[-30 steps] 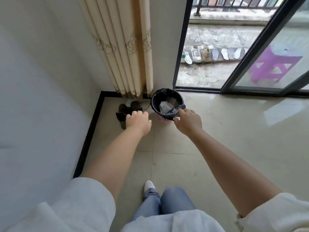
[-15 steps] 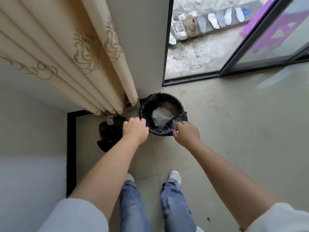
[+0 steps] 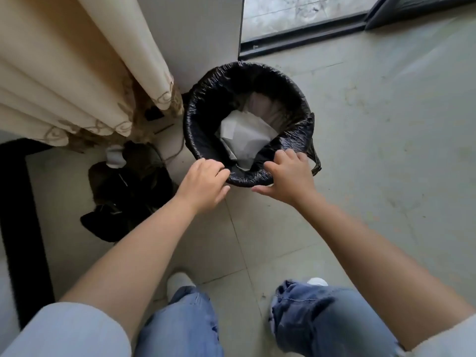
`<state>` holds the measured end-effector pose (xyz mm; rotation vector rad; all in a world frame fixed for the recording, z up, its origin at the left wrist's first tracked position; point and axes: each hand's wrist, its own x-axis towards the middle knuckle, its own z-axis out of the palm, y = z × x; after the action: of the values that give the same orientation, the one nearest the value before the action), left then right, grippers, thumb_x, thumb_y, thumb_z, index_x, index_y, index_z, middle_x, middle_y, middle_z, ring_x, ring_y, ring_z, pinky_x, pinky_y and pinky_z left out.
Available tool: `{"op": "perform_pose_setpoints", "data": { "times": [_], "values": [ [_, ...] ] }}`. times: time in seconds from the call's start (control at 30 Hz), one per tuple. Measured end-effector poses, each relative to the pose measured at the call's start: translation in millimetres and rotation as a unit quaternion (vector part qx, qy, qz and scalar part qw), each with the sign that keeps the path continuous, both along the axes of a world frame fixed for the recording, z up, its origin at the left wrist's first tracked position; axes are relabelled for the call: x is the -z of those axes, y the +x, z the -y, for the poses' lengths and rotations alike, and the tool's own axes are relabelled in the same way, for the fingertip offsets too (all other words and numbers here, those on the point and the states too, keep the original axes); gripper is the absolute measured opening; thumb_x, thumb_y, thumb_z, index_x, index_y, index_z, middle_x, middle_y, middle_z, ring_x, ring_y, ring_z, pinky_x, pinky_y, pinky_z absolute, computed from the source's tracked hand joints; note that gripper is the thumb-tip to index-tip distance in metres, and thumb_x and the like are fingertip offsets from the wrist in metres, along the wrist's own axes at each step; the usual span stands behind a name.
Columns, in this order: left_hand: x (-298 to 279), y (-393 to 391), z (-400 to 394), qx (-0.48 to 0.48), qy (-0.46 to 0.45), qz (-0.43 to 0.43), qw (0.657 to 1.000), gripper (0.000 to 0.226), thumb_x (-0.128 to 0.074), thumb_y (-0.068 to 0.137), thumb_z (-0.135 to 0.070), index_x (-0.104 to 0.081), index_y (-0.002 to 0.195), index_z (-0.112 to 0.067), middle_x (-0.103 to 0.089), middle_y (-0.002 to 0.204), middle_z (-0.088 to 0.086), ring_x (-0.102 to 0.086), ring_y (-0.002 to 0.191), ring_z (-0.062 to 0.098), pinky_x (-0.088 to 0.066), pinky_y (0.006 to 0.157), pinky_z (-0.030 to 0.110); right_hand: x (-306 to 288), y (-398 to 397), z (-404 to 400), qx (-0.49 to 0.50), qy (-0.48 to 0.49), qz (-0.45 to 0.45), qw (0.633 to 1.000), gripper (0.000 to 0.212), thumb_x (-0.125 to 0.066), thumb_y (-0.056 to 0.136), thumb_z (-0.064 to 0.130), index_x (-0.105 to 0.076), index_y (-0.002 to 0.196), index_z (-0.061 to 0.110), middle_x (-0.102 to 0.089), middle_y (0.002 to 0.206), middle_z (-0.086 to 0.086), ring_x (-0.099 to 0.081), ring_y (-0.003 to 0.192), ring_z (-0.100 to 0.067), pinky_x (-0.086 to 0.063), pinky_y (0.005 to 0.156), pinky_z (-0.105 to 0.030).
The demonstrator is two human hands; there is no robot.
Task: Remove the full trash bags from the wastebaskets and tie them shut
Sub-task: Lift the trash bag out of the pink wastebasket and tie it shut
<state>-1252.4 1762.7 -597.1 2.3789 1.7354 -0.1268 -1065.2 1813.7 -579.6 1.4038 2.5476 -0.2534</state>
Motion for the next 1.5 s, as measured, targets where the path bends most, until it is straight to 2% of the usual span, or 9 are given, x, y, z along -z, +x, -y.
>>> {"op": "perform_pose_setpoints", "data": {
  "times": [0.2,0.4,0.63,0.9,1.0,1.13,1.27,1.4,1.5],
  "values": [
    [72.4,-17.8,-25.7,0.194,0.189,0.059,0.961,0.034,-0.021,0.099,-0.026,-0.041,0.076,-0.011,-0.058,0.059,0.007,-0.036,0.067,0.021,-0.029,0.059,0.029,52.4,13.9,-43.6,-0.212,-0.023,-0.112,0.970,0.041,-0.063,0.067,0.043,-0.062,0.047,0.008,-0.055,0.046,-0.007,-0.058,0.046,-0.025,-0.050,0.045,-0.027],
    [84.9,-21.2,-28.1,0.225,0.211,0.105,0.945,0.038,-0.014,0.100,-0.029,-0.041,0.081,-0.010,-0.060,0.064,0.011,-0.032,0.069,0.020,-0.028,0.059,0.031,50.6,9.6,-41.2,-0.152,-0.113,-0.151,0.970,0.053,-0.063,0.071,0.054,-0.068,0.077,0.001,-0.052,0.067,-0.005,-0.053,0.070,-0.025,-0.044,0.066,-0.035],
    [78.5,-11.2,-15.3,0.101,0.167,0.231,0.953,0.028,-0.047,0.085,-0.019,-0.063,0.073,0.000,-0.060,0.074,0.018,-0.035,0.074,0.020,-0.042,0.068,0.030,40.1,1.8,-21.2,-0.165,-0.128,-0.141,0.968,0.022,-0.068,0.079,0.023,-0.073,0.082,0.001,-0.050,0.070,-0.001,-0.047,0.071,-0.020,-0.039,0.069,-0.028],
    [46.2,-5.8,-28.8,-0.005,0.254,0.145,0.956,0.035,-0.045,0.085,-0.023,-0.067,0.068,-0.002,-0.064,0.059,0.012,-0.062,0.058,0.029,-0.049,0.049,0.029,24.1,11.8,-38.1,-0.043,0.050,-0.221,0.973,0.016,-0.055,0.084,0.004,-0.069,0.082,-0.003,-0.063,0.081,-0.016,-0.060,0.084,-0.031,-0.040,0.068,-0.029],
    [39.1,4.1,-41.4,-0.154,0.121,0.113,0.974,0.031,-0.039,0.097,-0.024,-0.062,0.100,-0.003,-0.069,0.092,0.016,-0.063,0.090,0.034,-0.046,0.070,0.035,18.1,9.4,-40.0,0.034,0.056,-0.198,0.978,0.019,-0.055,0.088,0.018,-0.067,0.093,0.005,-0.063,0.081,-0.009,-0.059,0.088,-0.030,-0.037,0.068,-0.026],
    [33.6,12.1,-55.4,-0.244,0.070,0.204,0.946,0.027,-0.040,0.097,-0.019,-0.060,0.100,-0.001,-0.069,0.093,0.018,-0.061,0.093,0.035,-0.044,0.076,0.033,14.4,4.2,-21.6,0.023,0.001,-0.120,0.993,0.051,-0.063,0.075,0.052,-0.057,0.110,0.016,-0.052,0.085,0.002,-0.054,0.092,-0.022,-0.035,0.069,-0.026],
    [33.3,18.5,-53.4,-0.222,0.058,0.237,0.944,0.023,-0.046,0.095,-0.018,-0.060,0.108,-0.005,-0.069,0.098,0.011,-0.062,0.097,0.028,-0.040,0.086,0.030,32.5,6.4,-10.8,-0.009,0.022,-0.048,0.999,0.030,-0.052,0.088,0.035,-0.061,0.110,0.016,-0.059,0.105,-0.005,-0.055,0.108,-0.025,-0.043,0.074,-0.031],
    [34.1,12.3,-48.3,-0.167,0.031,0.086,0.982,0.047,-0.058,0.086,-0.034,-0.046,0.131,-0.024,-0.059,0.121,-0.009,-0.050,0.121,0.012,-0.001,0.117,0.048,36.6,12.7,-16.3,0.049,0.049,-0.085,0.994,0.025,-0.044,0.091,0.020,-0.066,0.097,0.010,-0.060,0.096,-0.010,-0.057,0.102,-0.030,-0.032,0.065,-0.027],
    [31.0,3.7,-54.5,-0.172,0.062,-0.039,0.982,0.045,-0.056,0.083,-0.016,-0.050,0.128,-0.021,-0.053,0.123,-0.002,-0.042,0.123,0.019,-0.013,0.114,0.046,31.2,16.9,-29.8,0.112,0.105,-0.118,0.981,0.024,-0.044,0.090,0.015,-0.067,0.093,0.008,-0.057,0.094,-0.012,-0.057,0.097,-0.033,-0.033,0.064,-0.027]
  ]
}}
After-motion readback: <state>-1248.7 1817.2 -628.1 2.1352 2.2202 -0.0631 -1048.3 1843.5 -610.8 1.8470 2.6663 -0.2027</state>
